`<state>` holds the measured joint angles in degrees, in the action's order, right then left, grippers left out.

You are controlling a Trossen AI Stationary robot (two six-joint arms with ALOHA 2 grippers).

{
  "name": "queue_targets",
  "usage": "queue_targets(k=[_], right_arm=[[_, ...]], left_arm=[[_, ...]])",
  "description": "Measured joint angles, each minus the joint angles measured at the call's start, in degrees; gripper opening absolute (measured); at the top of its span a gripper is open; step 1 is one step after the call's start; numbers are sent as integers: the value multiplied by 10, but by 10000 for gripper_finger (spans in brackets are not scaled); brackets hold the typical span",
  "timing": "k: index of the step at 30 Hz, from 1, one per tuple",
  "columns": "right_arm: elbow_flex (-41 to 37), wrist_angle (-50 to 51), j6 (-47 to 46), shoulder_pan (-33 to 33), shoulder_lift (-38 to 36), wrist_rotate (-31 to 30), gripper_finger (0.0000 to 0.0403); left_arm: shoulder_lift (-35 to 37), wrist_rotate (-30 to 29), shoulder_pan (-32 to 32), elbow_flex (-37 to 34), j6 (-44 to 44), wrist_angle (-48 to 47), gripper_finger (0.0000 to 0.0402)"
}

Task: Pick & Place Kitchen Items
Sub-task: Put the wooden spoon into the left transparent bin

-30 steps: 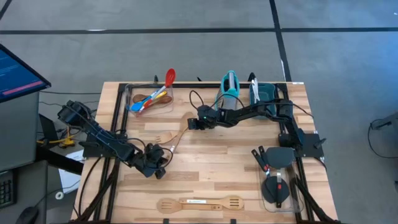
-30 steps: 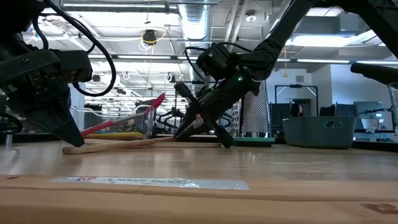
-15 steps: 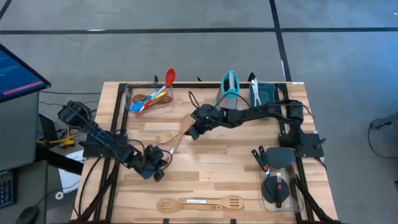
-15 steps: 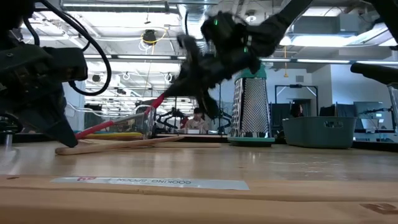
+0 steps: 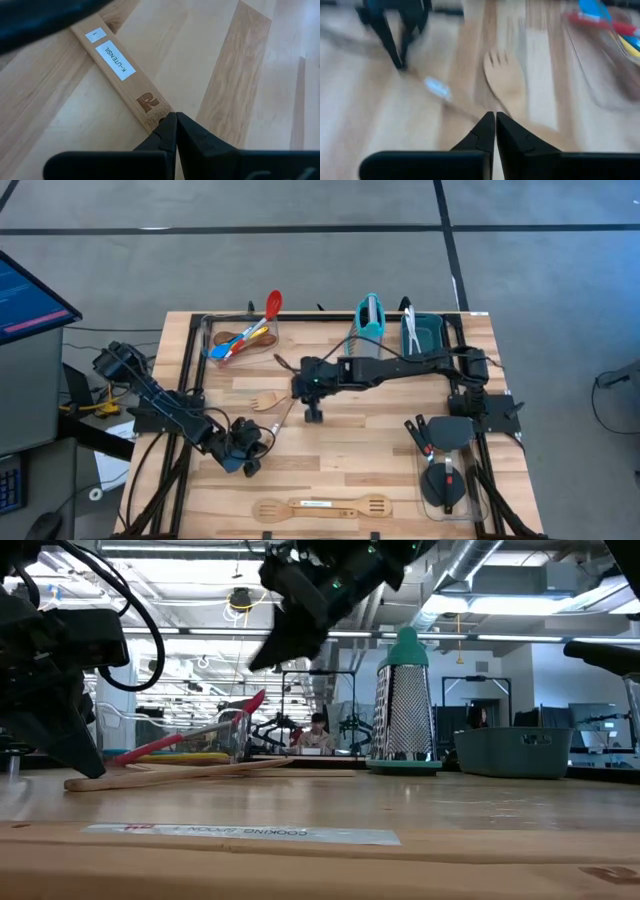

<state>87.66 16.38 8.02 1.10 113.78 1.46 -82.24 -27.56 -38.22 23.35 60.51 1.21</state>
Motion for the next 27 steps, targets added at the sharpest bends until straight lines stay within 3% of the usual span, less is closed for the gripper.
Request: queue_targets(k=[3,7,13,18,22,27], right_arm=[[32,23,55,4,2,-12,25],[60,47,85,21,18,29,59],[111,71,110,40,71,83,127],[167,136,172,31,122,91,180],[218,184,181,23,161,92,195],[254,204,176,15,205,91,183]], left_arm=[[0,0,0,0,0,0,1],[0,-2,-3,0,-1,2,1],[0,-3,-5,0,-2,5,1],[0,-2,-5,0,-2,9,1],[0,-1,-5,0,-2,11,1],[-1,2,-5,-1,-26,27,1]])
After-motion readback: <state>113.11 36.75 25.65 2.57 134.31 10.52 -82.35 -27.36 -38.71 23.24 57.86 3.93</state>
